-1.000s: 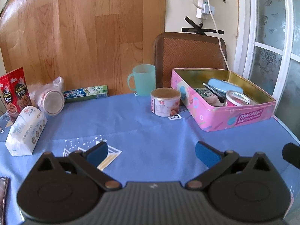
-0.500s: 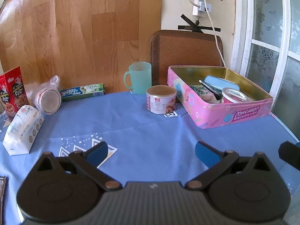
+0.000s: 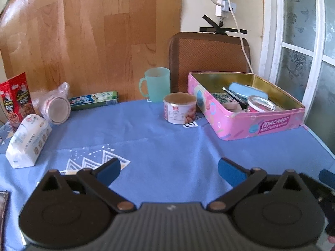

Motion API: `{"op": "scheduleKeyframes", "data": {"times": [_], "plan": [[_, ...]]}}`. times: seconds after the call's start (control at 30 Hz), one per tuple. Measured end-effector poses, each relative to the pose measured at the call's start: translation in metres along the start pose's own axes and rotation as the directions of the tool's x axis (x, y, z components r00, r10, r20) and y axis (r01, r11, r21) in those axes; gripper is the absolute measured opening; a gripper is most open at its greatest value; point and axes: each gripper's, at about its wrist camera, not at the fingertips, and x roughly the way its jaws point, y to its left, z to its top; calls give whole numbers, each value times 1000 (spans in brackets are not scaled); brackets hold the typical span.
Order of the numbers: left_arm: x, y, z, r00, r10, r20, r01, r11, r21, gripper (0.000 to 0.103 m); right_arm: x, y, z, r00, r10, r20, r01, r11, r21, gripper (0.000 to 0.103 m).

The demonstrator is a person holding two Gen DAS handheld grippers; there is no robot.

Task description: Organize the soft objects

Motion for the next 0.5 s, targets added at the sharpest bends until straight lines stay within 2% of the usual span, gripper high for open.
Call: {"op": "scheduleKeyframes", "data": {"times": [0.23,0.4,0.5], "plan": [[1,12,2,1000,-7,-5,7,1000,-7,103,15,8,-5,999,14,-39,-15,1000,-17,103],[-7,18,6,999,7,34,-6,1000,-16,103,14,13,-8,1000,-8,-13,8,999,-35,103],[-8,14,3,1000,-5,29,5,1000,-5,103,12,9,-7,1000,-28,-5,28,1000,-2,103]]}}
